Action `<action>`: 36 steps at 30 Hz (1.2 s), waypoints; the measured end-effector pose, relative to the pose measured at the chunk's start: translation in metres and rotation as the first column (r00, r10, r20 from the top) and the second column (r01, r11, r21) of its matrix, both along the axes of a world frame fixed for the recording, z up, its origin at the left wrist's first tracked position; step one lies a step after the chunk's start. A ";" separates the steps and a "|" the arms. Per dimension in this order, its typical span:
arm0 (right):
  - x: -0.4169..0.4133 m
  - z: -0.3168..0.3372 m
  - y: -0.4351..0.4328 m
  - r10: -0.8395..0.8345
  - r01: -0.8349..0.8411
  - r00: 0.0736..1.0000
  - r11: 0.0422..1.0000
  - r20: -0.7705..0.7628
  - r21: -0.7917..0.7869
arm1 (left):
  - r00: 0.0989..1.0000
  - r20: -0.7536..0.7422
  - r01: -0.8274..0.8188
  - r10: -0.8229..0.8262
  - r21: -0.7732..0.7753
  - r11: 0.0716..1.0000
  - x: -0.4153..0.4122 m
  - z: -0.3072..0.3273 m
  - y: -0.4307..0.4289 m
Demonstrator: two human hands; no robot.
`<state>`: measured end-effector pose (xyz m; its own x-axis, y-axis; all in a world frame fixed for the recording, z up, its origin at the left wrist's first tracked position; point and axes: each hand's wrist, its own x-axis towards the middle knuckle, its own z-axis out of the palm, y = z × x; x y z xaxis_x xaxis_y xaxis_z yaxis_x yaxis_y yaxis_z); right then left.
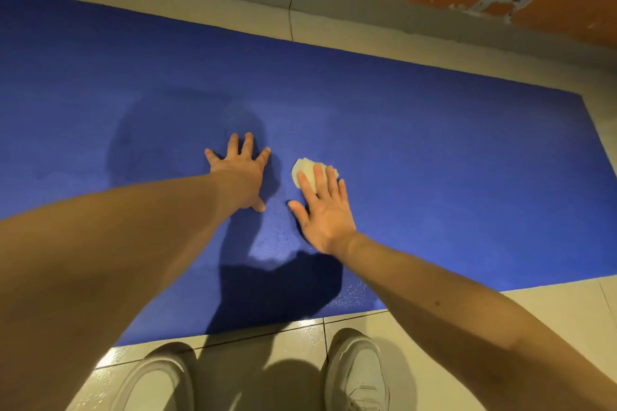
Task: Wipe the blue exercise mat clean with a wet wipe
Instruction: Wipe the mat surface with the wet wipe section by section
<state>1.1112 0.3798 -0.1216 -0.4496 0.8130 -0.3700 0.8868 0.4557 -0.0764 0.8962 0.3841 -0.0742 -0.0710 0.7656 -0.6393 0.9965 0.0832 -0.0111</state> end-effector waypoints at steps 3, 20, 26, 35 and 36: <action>0.015 0.007 0.043 -0.156 0.157 0.984 0.987 0.081 -0.009 | 1.000 0.002 0.006 -0.006 -0.013 1.000 0.000 0.001 0.001; -0.003 0.008 0.027 0.044 -0.044 0.999 0.999 0.018 -0.009 | 0.999 -0.037 0.037 -0.032 0.115 0.993 -0.005 0.010 0.016; -0.009 0.017 0.088 -0.362 0.365 0.930 0.930 0.058 -0.050 | 0.999 -0.025 -0.022 0.025 0.136 0.990 -0.021 0.004 0.015; -0.022 0.007 0.061 0.068 -0.068 0.994 0.998 -0.089 0.000 | 0.987 0.084 -0.149 0.134 0.197 0.969 -0.030 -0.002 0.039; -0.013 0.006 0.075 0.035 -0.034 0.997 0.999 -0.064 0.017 | 0.985 0.089 -0.161 0.146 0.193 0.968 -0.032 -0.002 0.043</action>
<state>1.0984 0.4552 -0.1154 -0.5000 0.8022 -0.3264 0.8641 0.4876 -0.1251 0.8646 0.4271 -0.0764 -0.1563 0.8615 -0.4830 0.9691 0.2284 0.0937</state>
